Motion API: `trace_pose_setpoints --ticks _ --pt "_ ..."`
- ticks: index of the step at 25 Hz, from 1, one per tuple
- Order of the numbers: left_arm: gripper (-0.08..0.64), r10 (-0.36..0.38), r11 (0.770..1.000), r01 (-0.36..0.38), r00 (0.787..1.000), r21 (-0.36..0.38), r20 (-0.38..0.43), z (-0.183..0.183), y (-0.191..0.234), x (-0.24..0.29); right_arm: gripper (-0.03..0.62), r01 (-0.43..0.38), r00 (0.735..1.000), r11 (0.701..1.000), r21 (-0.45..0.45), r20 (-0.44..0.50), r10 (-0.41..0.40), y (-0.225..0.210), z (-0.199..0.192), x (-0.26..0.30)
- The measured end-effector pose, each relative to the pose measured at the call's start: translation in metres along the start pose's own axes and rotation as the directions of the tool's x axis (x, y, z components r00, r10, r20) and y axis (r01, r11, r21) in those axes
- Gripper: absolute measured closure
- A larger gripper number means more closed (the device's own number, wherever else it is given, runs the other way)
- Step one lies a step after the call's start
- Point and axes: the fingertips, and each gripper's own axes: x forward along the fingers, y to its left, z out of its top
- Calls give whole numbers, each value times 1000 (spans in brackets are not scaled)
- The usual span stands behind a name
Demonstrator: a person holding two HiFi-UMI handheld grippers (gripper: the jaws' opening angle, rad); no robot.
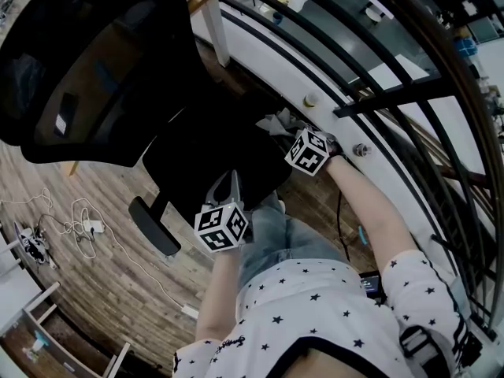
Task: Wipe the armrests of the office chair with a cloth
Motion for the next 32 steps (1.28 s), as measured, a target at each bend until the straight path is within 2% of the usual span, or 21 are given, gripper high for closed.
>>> trace_pose_setpoints --ticks 22,32 --pt "555 -21 1000 20 1000 21 7 -14 -15 -10 558 -19 999 1000 -17 -27 19 35 -36 -16" --pt "555 -27 999 26 999 29 24 -16 -23 -17 558 -30 998 1000 7 -53 30 46 -50 -23"
